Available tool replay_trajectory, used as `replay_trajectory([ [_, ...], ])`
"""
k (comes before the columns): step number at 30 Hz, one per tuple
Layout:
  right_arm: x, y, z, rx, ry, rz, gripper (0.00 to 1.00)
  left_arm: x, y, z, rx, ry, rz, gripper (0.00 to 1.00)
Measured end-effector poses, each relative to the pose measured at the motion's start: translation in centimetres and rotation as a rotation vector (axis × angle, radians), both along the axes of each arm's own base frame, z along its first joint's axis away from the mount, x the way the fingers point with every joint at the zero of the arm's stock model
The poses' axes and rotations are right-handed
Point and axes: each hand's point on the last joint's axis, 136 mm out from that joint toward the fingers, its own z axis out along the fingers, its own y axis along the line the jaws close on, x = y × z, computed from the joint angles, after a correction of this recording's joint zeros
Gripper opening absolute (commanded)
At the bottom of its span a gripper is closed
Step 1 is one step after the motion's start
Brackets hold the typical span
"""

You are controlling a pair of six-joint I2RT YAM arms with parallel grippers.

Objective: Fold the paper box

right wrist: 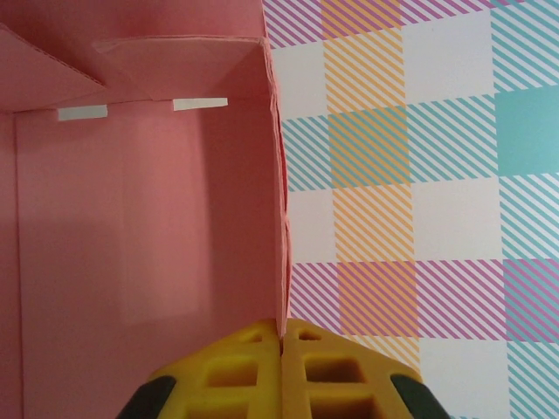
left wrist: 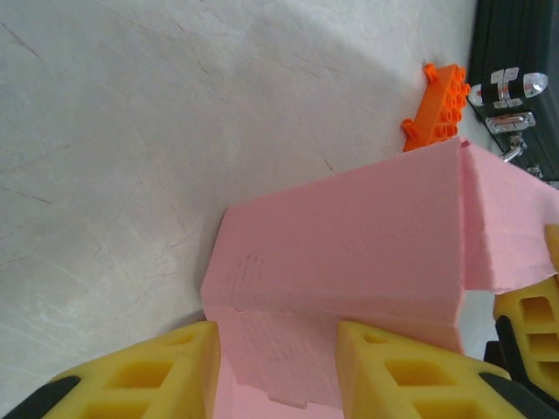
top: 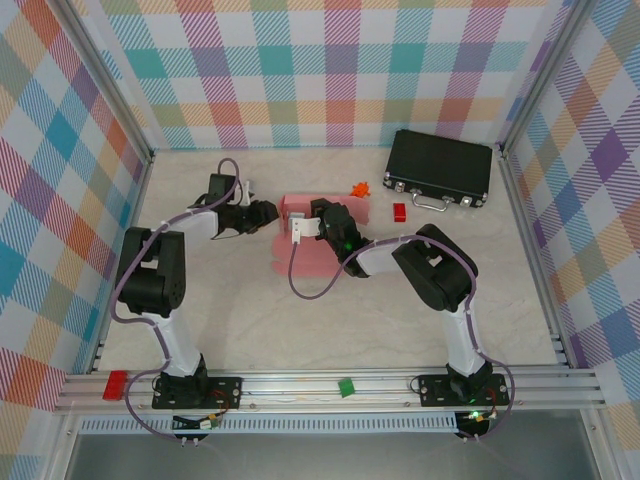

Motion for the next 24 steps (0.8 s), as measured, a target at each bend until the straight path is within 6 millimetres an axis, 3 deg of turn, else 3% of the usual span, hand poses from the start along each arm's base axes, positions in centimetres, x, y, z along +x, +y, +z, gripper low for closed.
replay_trajectory([
  [24,-0.3,-0.2,0.1,0.004,0.038,-0.004,0.06,0.3,-2.3,-1.4,0.046,-0.306,-0.094,0.38],
])
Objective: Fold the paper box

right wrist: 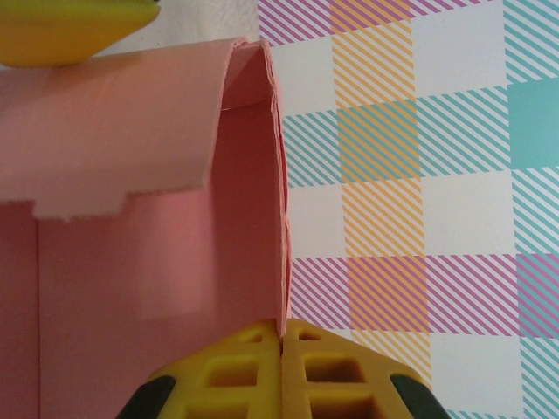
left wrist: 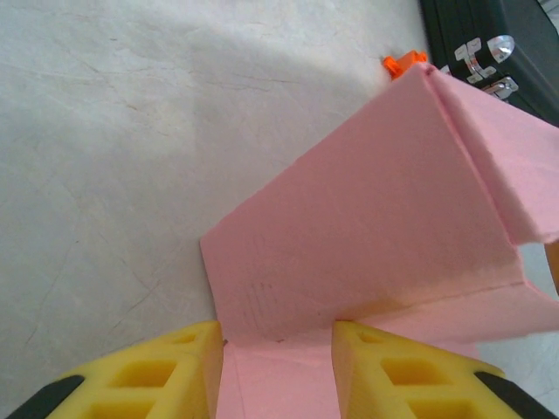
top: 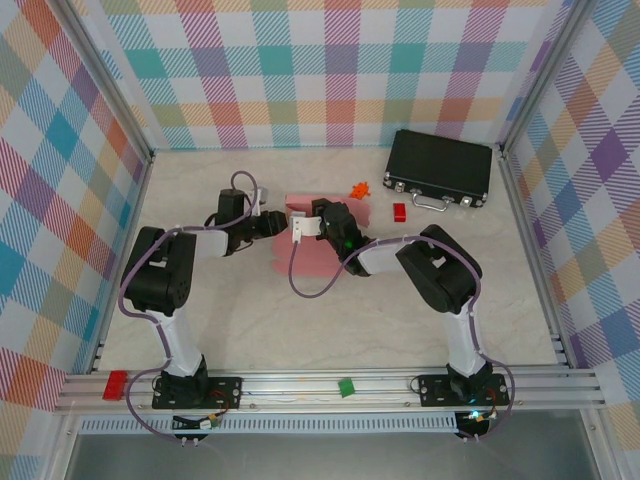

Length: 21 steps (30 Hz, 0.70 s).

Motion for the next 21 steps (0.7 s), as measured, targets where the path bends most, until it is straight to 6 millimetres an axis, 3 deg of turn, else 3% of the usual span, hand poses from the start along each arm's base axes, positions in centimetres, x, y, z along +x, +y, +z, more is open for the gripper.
replay_trajectory([
  [21,-0.1,0.0,0.0,0.007,0.034,-0.003,0.06,1.1,-1.9,0.3,0.058,-0.147,-0.040,0.38],
])
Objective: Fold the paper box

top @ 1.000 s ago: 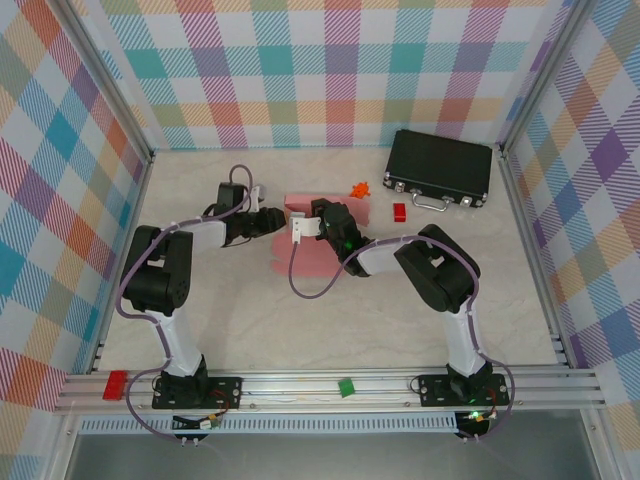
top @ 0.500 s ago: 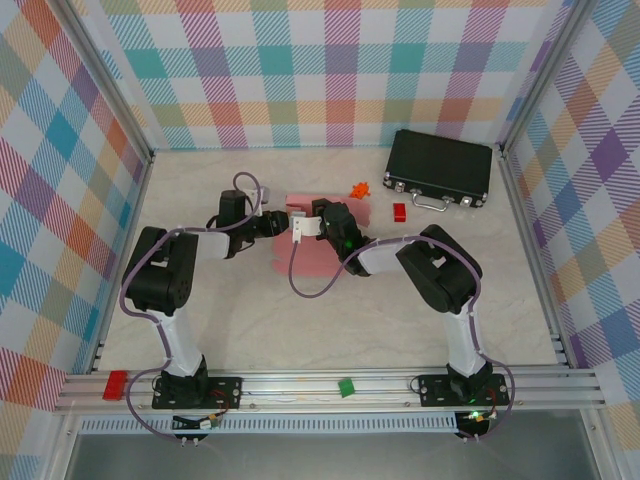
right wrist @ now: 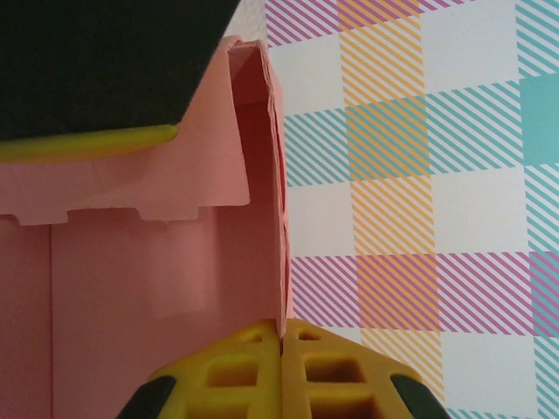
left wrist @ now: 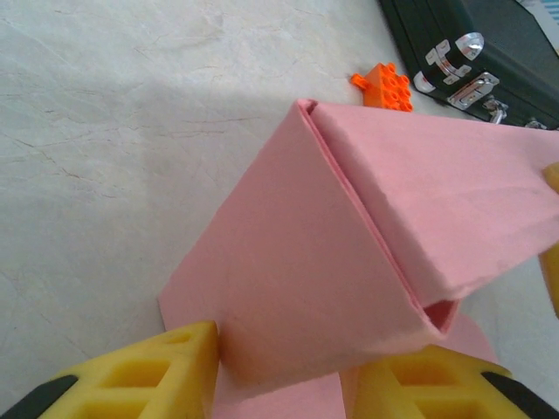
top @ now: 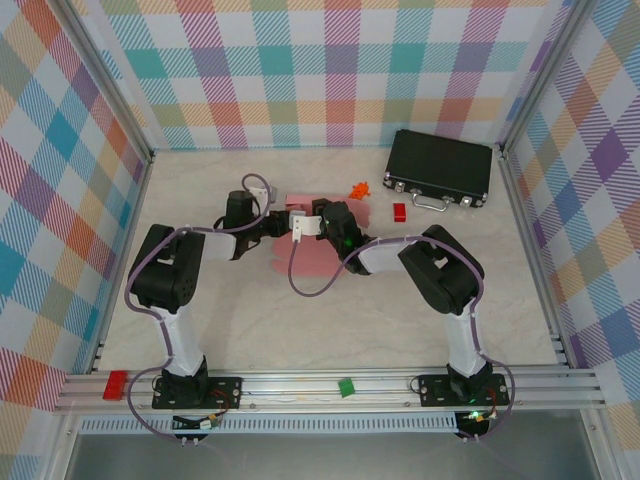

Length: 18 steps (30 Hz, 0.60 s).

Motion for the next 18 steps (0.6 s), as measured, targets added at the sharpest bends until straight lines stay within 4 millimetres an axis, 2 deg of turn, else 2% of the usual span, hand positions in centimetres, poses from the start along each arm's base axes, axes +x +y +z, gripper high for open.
replay_trajectory([
  [7,0.0,0.0,-0.1,0.006,0.011,-0.004,0.06,0.7,0.2,-0.2,0.026,-0.014,0.038,0.30],
  [18,-0.1,-0.2,-0.1,0.006,0.027,-0.012,0.06,1.2,0.0,-0.4,0.069,-0.038,0.087,0.28],
])
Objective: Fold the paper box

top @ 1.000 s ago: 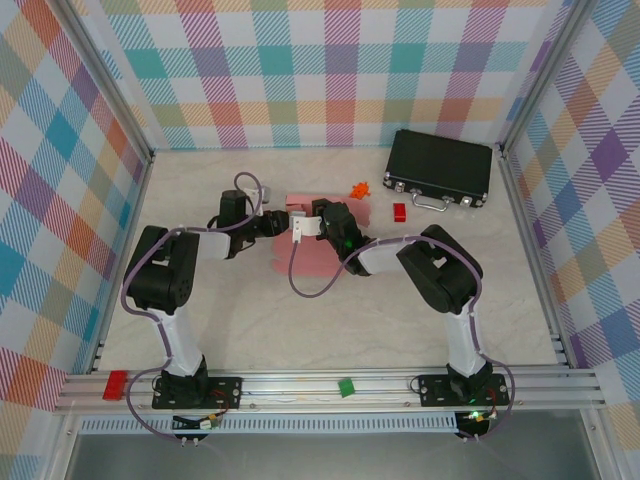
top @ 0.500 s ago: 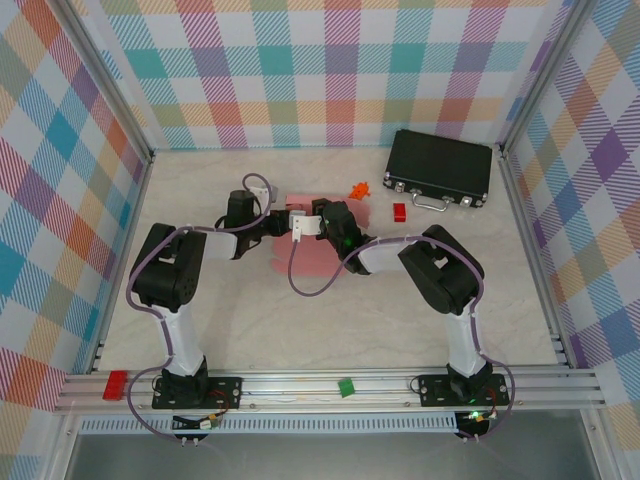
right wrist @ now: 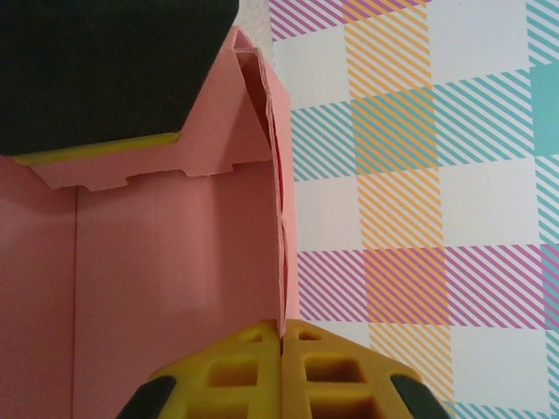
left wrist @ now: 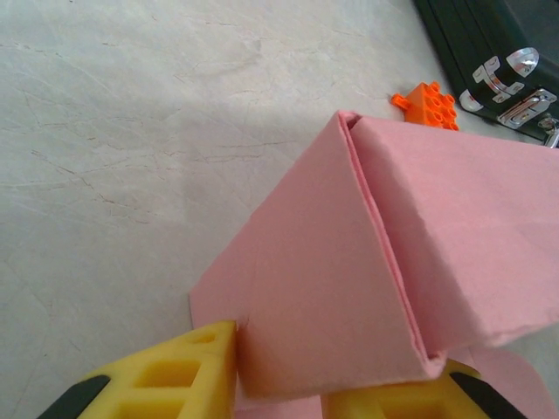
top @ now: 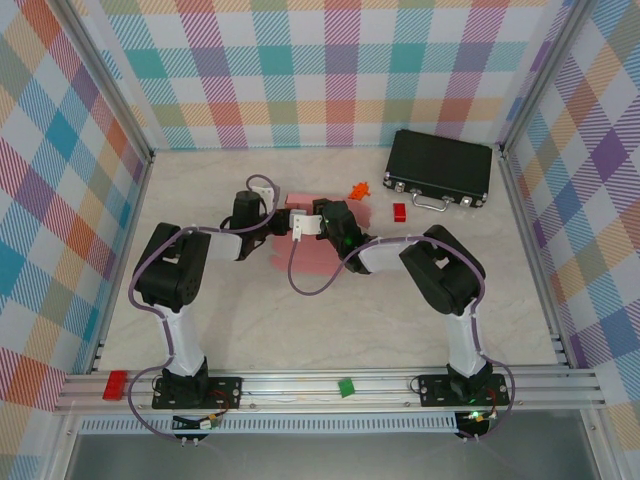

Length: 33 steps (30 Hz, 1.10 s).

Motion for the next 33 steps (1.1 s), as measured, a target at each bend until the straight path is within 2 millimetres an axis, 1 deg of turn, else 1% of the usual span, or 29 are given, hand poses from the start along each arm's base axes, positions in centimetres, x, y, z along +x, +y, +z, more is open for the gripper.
replay_trajectory([
  [5,-0.1,-0.1,0.0,0.002,0.015,-0.003,0.07,0.0,-0.2,0.0,0.016,-0.006,0.009,0.28],
  [13,-0.2,-0.2,0.0,0.009,0.028,-0.008,0.07,0.4,-0.1,0.0,0.053,-0.025,0.017,0.13],
  [16,-0.3,-0.2,0.2,0.012,0.035,-0.008,0.07,0.4,-0.2,0.0,0.076,-0.040,0.010,0.09],
  [24,-0.8,-0.1,0.2,0.025,0.072,-0.005,0.12,0.3,-0.4,0.1,0.134,-0.075,-0.002,0.07],
  [28,-1.4,0.4,0.1,0.037,0.095,0.009,0.19,0.0,-0.1,0.1,0.167,-0.078,0.002,0.06],
  [30,-1.7,0.6,0.1,0.043,0.109,0.015,0.27,-0.2,0.2,0.1,0.183,-0.081,0.005,0.06],
  [32,-2.0,0.8,0.0,0.052,0.127,0.020,0.31,-0.5,0.3,0.1,0.194,-0.081,0.004,0.06],
  [33,-2.3,0.9,0.0,0.054,0.135,0.024,0.37,-0.6,0.4,0.1,0.200,-0.083,0.006,0.05],
])
